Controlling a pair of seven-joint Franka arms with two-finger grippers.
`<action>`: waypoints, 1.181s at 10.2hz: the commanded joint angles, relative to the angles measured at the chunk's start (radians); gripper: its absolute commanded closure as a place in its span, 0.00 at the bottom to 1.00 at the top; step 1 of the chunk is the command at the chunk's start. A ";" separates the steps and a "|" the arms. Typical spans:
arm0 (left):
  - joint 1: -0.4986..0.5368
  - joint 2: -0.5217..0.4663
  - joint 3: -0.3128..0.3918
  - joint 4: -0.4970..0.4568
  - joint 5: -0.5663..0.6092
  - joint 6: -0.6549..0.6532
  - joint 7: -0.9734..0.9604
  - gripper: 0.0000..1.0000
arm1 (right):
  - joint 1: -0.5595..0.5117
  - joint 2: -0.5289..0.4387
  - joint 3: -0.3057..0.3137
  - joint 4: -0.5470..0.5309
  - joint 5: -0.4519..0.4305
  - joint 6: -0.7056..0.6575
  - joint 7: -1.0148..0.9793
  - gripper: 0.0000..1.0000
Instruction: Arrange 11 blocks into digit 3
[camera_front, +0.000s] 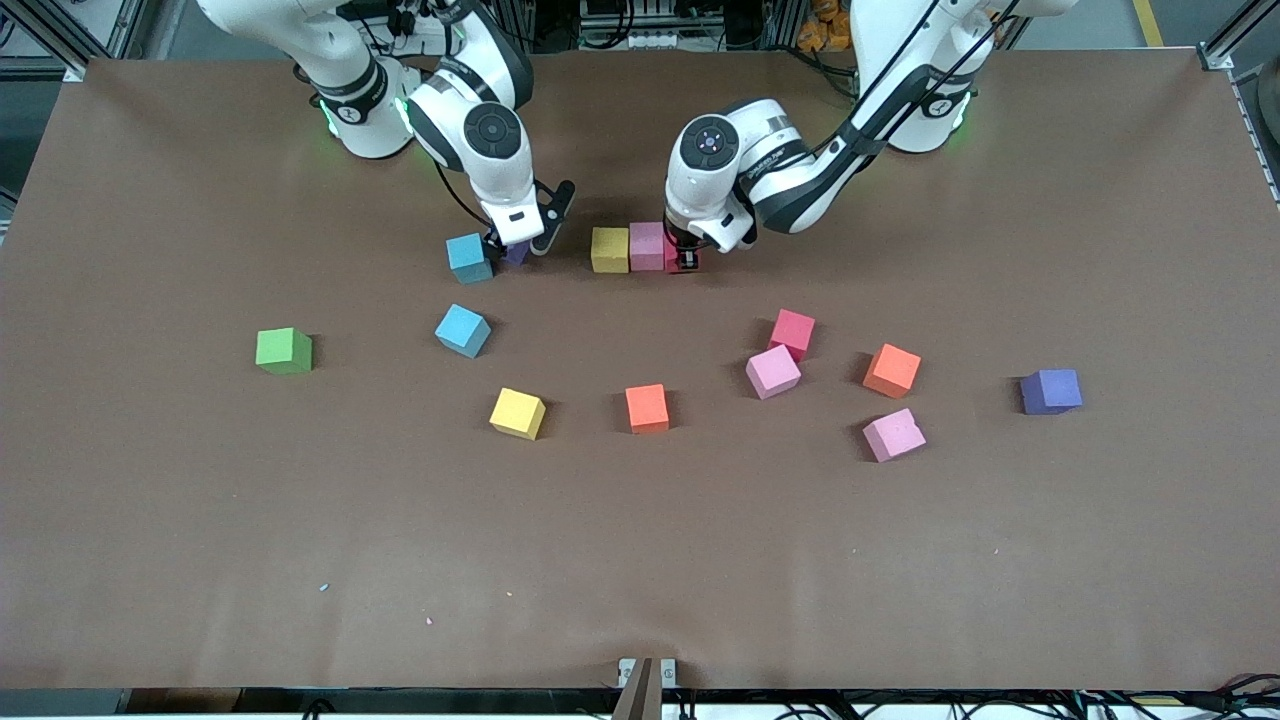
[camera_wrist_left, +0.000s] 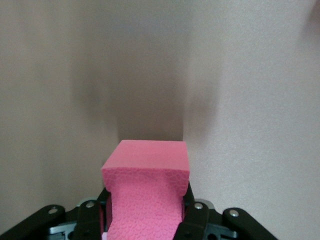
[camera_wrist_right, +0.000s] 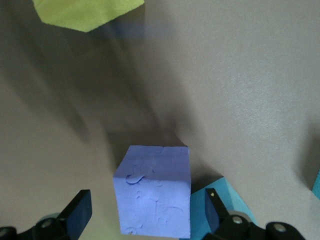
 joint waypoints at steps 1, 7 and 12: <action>-0.001 -0.031 -0.001 -0.027 0.002 0.018 -0.024 1.00 | -0.002 0.012 0.003 -0.011 -0.009 0.017 -0.019 0.00; -0.013 -0.028 0.001 -0.061 0.054 0.063 -0.031 1.00 | -0.002 0.049 0.003 -0.053 -0.018 0.084 -0.019 0.26; -0.015 -0.019 0.002 -0.055 0.057 0.067 -0.031 1.00 | -0.016 0.044 0.000 -0.040 -0.015 0.092 -0.010 0.98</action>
